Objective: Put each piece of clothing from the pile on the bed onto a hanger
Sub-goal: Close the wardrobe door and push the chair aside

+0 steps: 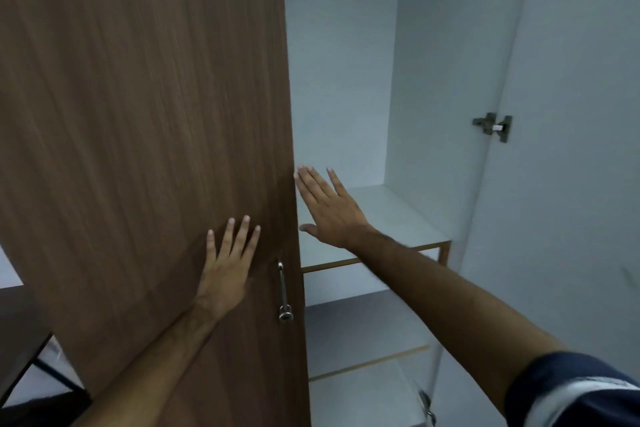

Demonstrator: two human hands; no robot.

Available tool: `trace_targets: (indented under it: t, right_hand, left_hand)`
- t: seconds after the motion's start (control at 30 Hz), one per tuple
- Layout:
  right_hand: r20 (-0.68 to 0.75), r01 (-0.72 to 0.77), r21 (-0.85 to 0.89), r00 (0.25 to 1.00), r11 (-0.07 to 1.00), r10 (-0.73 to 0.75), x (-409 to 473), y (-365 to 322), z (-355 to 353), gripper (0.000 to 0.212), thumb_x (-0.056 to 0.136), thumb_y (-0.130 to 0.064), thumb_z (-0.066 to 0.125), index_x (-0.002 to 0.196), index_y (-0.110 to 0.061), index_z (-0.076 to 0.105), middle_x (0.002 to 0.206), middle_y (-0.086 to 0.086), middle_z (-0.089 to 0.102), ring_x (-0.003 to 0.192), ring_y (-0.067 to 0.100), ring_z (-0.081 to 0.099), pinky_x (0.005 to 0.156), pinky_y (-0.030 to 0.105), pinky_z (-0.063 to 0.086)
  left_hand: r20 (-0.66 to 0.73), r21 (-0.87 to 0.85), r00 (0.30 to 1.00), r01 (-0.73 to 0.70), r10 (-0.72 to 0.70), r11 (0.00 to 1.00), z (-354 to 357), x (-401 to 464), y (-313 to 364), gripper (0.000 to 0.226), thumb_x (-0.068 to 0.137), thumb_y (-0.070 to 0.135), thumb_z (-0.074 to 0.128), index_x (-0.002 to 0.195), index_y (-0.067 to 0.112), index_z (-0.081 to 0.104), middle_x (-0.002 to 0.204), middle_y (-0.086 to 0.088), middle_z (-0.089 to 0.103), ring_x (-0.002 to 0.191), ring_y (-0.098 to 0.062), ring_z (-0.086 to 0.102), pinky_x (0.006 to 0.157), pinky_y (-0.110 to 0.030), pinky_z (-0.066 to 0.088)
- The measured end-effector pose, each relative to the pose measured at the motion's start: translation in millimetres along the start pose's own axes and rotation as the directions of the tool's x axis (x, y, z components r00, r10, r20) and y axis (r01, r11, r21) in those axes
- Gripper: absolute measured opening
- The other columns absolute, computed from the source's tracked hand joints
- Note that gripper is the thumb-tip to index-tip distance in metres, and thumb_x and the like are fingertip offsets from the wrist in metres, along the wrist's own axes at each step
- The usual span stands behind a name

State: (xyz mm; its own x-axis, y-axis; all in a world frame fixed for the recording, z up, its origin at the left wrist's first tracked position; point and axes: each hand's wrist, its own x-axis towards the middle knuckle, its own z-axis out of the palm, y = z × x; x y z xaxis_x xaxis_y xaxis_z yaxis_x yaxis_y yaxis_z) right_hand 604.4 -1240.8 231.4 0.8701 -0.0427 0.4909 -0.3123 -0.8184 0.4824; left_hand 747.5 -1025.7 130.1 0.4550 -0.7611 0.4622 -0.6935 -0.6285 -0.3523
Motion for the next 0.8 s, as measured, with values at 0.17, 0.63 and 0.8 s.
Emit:
trace_targets:
  t: [0.17,0.63,0.8]
  right_hand:
    - [-0.016,-0.08,0.027,0.997,0.996,0.08,-91.0,49.3,-25.5,0.094,0.098,-0.062,0.042,0.159,-0.003,0.001,0.167,0.016,-0.006,0.155,0.03,-0.008,0.124,0.056,0.001]
    - [-0.183,-0.33,0.037,0.926,0.943,0.331,-415.0,221.3,-169.7,0.092,0.093,-0.041,0.061,0.159,-0.001,0.011,0.168,0.016,0.003,0.156,0.03,-0.001,0.123,0.059,0.008]
    - [-0.441,-0.439,0.086,0.788,0.894,0.429,-498.9,265.5,-219.5,0.09,0.086,-0.021,0.069,0.158,-0.001,0.019,0.166,0.018,0.011,0.155,0.034,0.006,0.123,0.059,0.013]
  left_hand:
    - [-0.058,-0.105,0.998,-0.02,0.014,0.994,-58.4,-3.3,59.1,0.098,0.072,0.033,0.081,0.154,0.009,0.034,0.162,-0.011,0.028,0.15,-0.036,0.023,0.116,-0.069,0.015]
    - [-0.309,-0.545,0.939,-0.303,0.149,0.782,-299.9,-27.2,400.7,0.073,0.1,0.047,0.048,0.158,0.023,0.013,0.168,0.0,0.001,0.155,-0.026,-0.006,0.121,-0.061,0.008]
    - [-0.419,-0.735,0.897,-0.424,0.138,0.529,-380.3,-35.7,473.6,0.077,0.097,0.057,0.046,0.158,0.026,0.011,0.167,0.004,0.006,0.153,-0.015,0.014,0.118,-0.052,0.029]
